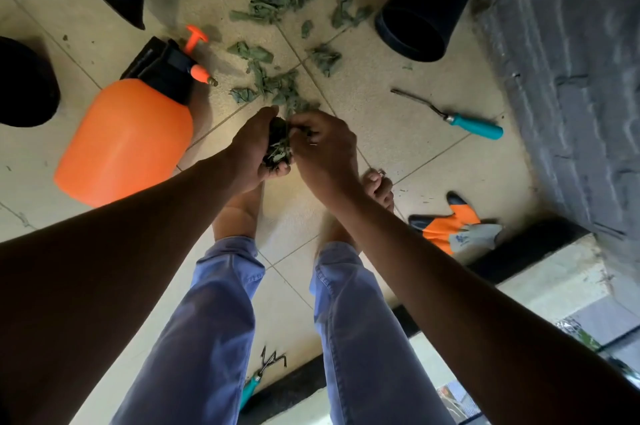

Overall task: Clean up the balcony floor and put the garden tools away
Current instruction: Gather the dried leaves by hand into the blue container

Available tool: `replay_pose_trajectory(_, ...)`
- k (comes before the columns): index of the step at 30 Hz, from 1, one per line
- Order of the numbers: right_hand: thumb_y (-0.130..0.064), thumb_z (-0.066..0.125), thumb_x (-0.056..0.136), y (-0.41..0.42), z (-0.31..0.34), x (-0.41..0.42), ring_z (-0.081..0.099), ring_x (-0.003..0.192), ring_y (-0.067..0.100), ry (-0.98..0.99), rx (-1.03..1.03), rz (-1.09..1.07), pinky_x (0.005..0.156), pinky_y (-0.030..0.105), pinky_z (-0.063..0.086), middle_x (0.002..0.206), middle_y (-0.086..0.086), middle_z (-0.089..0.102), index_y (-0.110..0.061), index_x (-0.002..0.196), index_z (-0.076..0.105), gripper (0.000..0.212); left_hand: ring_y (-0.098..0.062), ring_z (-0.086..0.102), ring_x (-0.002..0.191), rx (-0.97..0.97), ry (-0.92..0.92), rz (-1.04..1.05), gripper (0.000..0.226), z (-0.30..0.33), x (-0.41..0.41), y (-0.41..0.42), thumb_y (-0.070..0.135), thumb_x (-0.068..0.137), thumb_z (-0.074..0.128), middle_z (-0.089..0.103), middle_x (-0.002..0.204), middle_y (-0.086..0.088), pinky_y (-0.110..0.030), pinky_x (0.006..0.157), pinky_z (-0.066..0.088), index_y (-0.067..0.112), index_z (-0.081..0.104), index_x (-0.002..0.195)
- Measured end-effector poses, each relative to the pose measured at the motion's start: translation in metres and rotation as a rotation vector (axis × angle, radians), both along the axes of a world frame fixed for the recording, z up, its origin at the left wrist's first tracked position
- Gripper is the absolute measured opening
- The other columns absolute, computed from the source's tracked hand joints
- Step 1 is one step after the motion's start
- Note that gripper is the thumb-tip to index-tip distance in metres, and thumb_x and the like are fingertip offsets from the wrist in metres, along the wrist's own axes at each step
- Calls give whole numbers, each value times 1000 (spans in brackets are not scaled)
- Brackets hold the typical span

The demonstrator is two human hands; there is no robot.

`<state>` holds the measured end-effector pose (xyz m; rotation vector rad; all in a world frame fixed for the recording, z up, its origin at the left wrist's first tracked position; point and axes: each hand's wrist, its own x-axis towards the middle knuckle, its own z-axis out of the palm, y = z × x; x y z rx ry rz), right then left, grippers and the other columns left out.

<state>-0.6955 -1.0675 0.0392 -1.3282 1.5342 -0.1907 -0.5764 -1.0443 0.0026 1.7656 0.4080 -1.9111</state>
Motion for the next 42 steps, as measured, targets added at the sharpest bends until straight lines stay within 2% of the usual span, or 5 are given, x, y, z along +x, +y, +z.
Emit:
replay_pose_trajectory(8,-7,55,87,18,21,22,70,93,37,96,-234,478,75,46,58,107,12,72,-10,124,63,39,-17,55,59,65,-35,131,31,-7,11,5,41,97,50,51,68,-1,-24,59,46,19,54,76)
replay_pose_trajectory(12,-10,62,90,14,10,25,70,80,36,195,-313,515,63,36,51,87,9,73,-13,109,64,20,-12,43,35,44,-7,120,59,-5,11,8,24,100,44,40,43,4,-13,40,36,20,44,41)
replay_pose_trajectory(20,-18,64,82,0,-3,24,58,87,30,233,-362,576,68,36,49,87,10,61,-10,82,72,11,-14,45,43,30,-74,163,51,-4,11,0,29,100,52,43,45,1,-20,45,34,22,46,51)
replay_pose_trajectory(31,-43,84,77,-77,-73,0,34,139,40,672,-288,882,97,50,49,158,17,27,-30,155,29,96,-11,48,44,76,-23,158,35,-13,34,-3,36,100,52,45,58,2,-14,38,29,19,50,69)
replay_pose_trajectory(42,4,69,82,-54,-99,5,61,95,36,454,-537,906,62,41,57,107,17,60,-6,99,67,20,-16,49,47,113,-14,153,37,-18,48,23,34,100,54,48,59,-2,-13,37,31,15,51,69)
